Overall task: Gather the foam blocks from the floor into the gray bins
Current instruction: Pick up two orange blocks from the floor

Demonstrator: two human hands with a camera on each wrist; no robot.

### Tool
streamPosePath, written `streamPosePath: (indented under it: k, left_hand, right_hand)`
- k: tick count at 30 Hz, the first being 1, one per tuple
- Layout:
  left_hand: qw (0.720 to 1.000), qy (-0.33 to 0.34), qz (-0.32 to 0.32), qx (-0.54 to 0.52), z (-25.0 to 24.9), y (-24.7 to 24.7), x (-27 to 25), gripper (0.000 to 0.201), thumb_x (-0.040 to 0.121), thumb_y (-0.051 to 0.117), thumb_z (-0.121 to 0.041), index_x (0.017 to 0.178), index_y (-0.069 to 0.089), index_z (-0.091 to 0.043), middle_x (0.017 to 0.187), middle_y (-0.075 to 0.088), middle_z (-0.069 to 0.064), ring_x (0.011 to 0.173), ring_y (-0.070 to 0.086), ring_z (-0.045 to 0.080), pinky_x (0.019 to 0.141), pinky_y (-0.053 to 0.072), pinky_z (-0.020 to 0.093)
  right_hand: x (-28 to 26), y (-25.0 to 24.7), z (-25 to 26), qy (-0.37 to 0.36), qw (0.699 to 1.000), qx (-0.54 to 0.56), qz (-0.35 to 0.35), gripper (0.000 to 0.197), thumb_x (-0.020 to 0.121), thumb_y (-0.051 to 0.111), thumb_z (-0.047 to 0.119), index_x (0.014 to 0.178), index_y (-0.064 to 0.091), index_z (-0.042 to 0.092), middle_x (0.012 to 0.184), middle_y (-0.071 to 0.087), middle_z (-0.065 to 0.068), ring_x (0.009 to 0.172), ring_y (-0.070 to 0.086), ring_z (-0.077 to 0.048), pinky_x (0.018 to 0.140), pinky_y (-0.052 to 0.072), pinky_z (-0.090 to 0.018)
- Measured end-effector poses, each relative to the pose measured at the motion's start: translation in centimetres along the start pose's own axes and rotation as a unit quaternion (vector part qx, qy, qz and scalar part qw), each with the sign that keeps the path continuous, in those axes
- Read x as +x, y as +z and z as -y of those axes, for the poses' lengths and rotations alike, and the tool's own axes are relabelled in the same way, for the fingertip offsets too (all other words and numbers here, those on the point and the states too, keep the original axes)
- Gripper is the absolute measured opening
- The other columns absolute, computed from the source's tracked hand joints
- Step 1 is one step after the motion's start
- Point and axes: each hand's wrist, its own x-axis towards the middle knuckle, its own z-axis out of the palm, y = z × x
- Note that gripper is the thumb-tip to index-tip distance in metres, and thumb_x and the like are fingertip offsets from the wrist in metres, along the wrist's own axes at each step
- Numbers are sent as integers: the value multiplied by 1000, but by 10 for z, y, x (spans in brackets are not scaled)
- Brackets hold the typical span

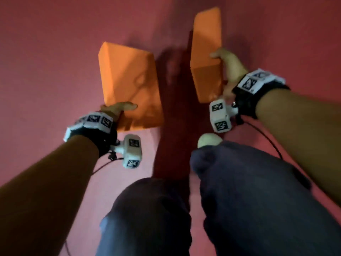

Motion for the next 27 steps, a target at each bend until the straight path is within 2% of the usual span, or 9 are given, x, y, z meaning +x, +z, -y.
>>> streamPosePath:
  k: [3, 6, 8, 10, 13, 16, 20, 24, 27]
  left_hand:
    - [998, 43, -45, 29, -12, 14, -96, 98, 57, 85, -32, 135, 32, -9, 116, 51, 8, 89, 55, 26, 62, 45, 30]
    - [990, 104, -44, 87, -33, 26, -201, 89, 71, 80, -29, 137, 26, -2, 131, 44, 14, 115, 49, 31, 87, 46, 41]
    - [980, 141, -4, 142, -49, 37, -278, 91, 75, 76, -30, 140, 20, -1, 136, 40, 16, 117, 47, 32, 90, 43, 42]
    - [964, 180, 53, 191, -53, 50, -358, 87, 73, 78, -27, 135, 22, -4, 129, 44, 16, 106, 49, 30, 85, 46, 42]
    - [922, 256, 142, 254, -48, 63, -473, 103, 40, 84, -42, 121, 29, -8, 120, 50, 17, 104, 55, 32, 89, 49, 50]
    - [853, 358, 215, 312, -29, 75, -564, 113, 23, 70, -59, 119, 36, -9, 119, 54, 15, 105, 57, 30, 91, 49, 49]
    - [733, 479, 302, 377, 25, 88, -673, 81, 54, 86, -39, 117, 43, -12, 102, 58, 1, 95, 58, 21, 84, 43, 33]
    - [629, 515, 396, 427, 103, 103, -767, 93, 55, 88, -34, 124, 27, -21, 97, 59, -8, 92, 59, 17, 85, 41, 30]
    - [531, 552, 441, 468, 174, 116, -823, 117, 44, 88, -41, 137, 20, -17, 120, 54, 5, 108, 55, 23, 97, 43, 38]
  right_hand:
    - [-96, -43, -24, 118, 978, 159, 70, 30, 69, 65, 44, 82, 64, 18, 71, 65, -5, 64, 62, -23, 62, 50, -29]
    - [-195, -89, -34, 157, 961, 215, 78, 49, 58, 73, 52, 89, 66, 14, 84, 68, -9, 76, 67, -28, 64, 58, -37]
    - [-272, -121, -23, 162, 938, 303, 48, 28, 81, 60, 42, 80, 65, 14, 67, 69, -3, 58, 67, -18, 49, 56, -29]
    - [-353, -149, -23, 158, 923, 351, 20, 18, 85, 57, 34, 77, 59, 17, 55, 63, 3, 43, 61, -11, 39, 48, -19]
    - [-465, -185, -38, 108, 903, 415, -15, 26, 62, 62, 37, 83, 57, 24, 57, 60, 7, 45, 59, -8, 41, 45, -15]
    - [-560, -218, -70, 62, 884, 453, -92, 48, 54, 62, 44, 101, 57, 34, 75, 67, 15, 62, 62, -5, 48, 45, -19]
    - [-681, -232, -130, -20, 844, 500, -192, 94, 39, 67, 54, 129, 46, 43, 93, 62, 15, 73, 60, -8, 52, 46, -23]
    - [-781, -230, -201, -74, 746, 591, -299, 77, 38, 65, 47, 114, 54, 41, 96, 59, 9, 85, 53, -15, 69, 51, -36]
    - [-842, -227, -256, -92, 695, 614, -362, 71, 42, 68, 44, 111, 55, 46, 94, 64, 6, 83, 59, -17, 73, 48, -37]
